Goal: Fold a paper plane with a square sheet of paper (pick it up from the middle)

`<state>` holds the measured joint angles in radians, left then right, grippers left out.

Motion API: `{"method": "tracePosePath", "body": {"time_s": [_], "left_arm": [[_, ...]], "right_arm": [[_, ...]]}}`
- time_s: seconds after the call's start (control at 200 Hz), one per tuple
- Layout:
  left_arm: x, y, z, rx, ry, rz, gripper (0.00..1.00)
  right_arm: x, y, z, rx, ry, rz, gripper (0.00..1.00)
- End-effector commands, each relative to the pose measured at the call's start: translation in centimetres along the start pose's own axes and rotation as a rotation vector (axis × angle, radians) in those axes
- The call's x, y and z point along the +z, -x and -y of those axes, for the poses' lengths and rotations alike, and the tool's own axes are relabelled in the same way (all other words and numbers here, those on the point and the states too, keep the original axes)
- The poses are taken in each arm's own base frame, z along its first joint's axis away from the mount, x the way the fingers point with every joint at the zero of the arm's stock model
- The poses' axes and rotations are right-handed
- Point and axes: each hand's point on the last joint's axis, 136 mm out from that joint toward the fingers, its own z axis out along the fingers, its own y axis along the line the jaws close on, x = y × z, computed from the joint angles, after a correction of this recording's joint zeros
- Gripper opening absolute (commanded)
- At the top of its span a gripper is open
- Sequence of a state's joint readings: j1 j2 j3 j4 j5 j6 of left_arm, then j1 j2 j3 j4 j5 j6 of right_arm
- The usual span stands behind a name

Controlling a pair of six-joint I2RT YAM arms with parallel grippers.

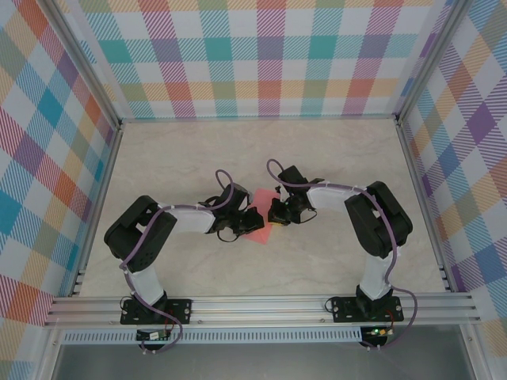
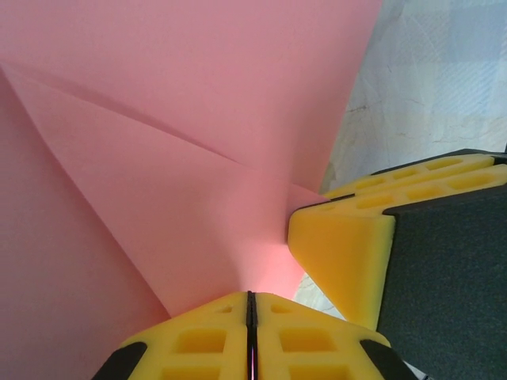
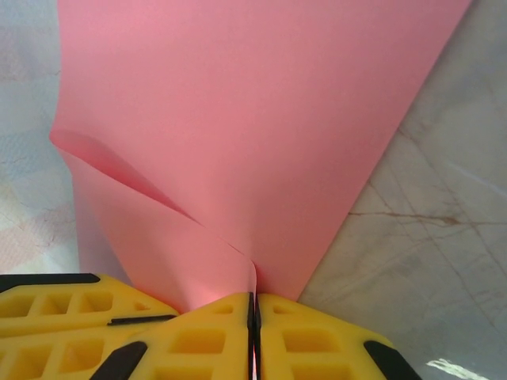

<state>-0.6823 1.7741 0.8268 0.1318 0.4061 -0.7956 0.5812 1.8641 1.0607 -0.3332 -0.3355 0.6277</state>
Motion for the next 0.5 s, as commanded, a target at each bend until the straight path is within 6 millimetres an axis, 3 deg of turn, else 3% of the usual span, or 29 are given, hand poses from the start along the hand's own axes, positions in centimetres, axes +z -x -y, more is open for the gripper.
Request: {"method": "tracePosePath", "body": {"time_s": [0.0,0.495], "left_arm": [[0.6,-1.1,-1.7,-0.020,0.059,-0.025,0.09],[0.9,-2.2,-4.1,-0.056,0.126,-0.043,0.09]], "right_arm": [[0.7,0.1,1.0,0.001,-0.033,-0.014,0.10],[0.0,0.5,0.6,-0.014,-0.042,-0.004,0.13]]}}
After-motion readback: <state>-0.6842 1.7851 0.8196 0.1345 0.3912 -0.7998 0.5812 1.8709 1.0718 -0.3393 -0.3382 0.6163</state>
